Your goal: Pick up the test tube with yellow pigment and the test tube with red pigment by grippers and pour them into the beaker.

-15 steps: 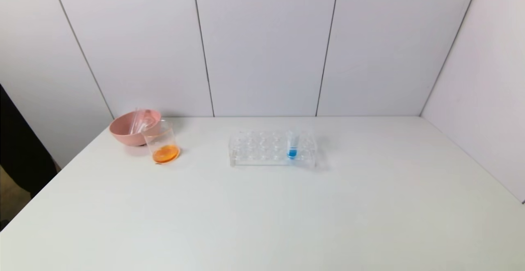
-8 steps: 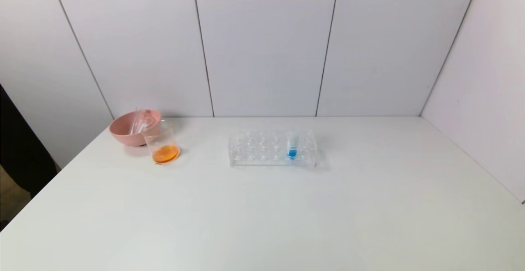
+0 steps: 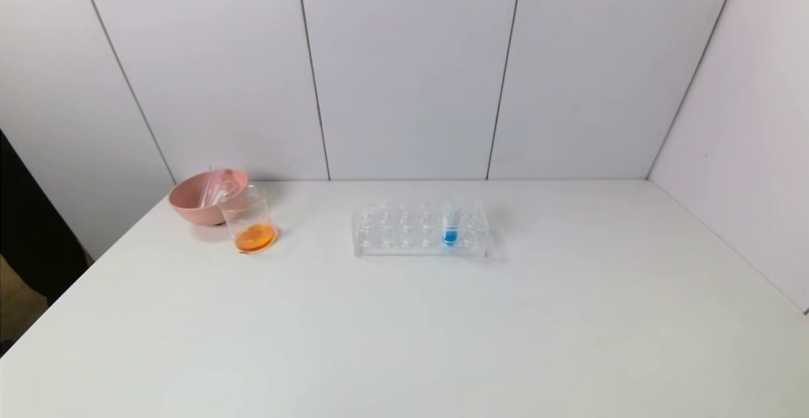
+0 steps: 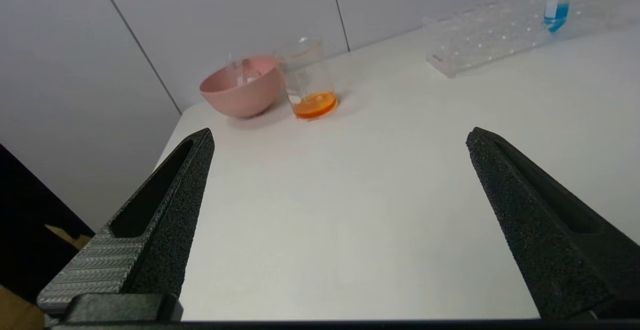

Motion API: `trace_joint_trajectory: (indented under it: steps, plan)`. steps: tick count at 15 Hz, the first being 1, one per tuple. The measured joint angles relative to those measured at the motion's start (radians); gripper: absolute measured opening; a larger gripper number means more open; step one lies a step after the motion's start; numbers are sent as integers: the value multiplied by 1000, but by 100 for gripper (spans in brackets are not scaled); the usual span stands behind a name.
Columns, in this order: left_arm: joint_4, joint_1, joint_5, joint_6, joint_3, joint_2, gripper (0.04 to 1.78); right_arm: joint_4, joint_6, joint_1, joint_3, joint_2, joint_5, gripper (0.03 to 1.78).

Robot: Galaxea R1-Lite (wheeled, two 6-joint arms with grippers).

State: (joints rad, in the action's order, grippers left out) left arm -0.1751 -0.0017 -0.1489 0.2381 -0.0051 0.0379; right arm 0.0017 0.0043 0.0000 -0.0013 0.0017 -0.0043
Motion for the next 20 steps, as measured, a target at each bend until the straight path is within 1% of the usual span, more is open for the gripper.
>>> trace_joint_trajectory:
  steps: [2, 4, 7, 16, 20]
  plan:
    - [124, 0, 65, -17, 1, -23, 176, 0, 0, 0, 0, 0, 0, 170]
    - [201, 0, 90, -70, -6, -34, 176, 0, 0, 0, 0, 0, 0, 170]
    - [176, 0, 105, -163, -2, -38, 176, 0, 0, 0, 0, 0, 0, 170]
    - [165, 0, 103, -169, 3, -38, 176, 0, -6, 0, 0, 0, 0, 170]
    - [165, 0, 103, -169, 3, -38, 176, -1, 0, 0, 0, 0, 0, 170]
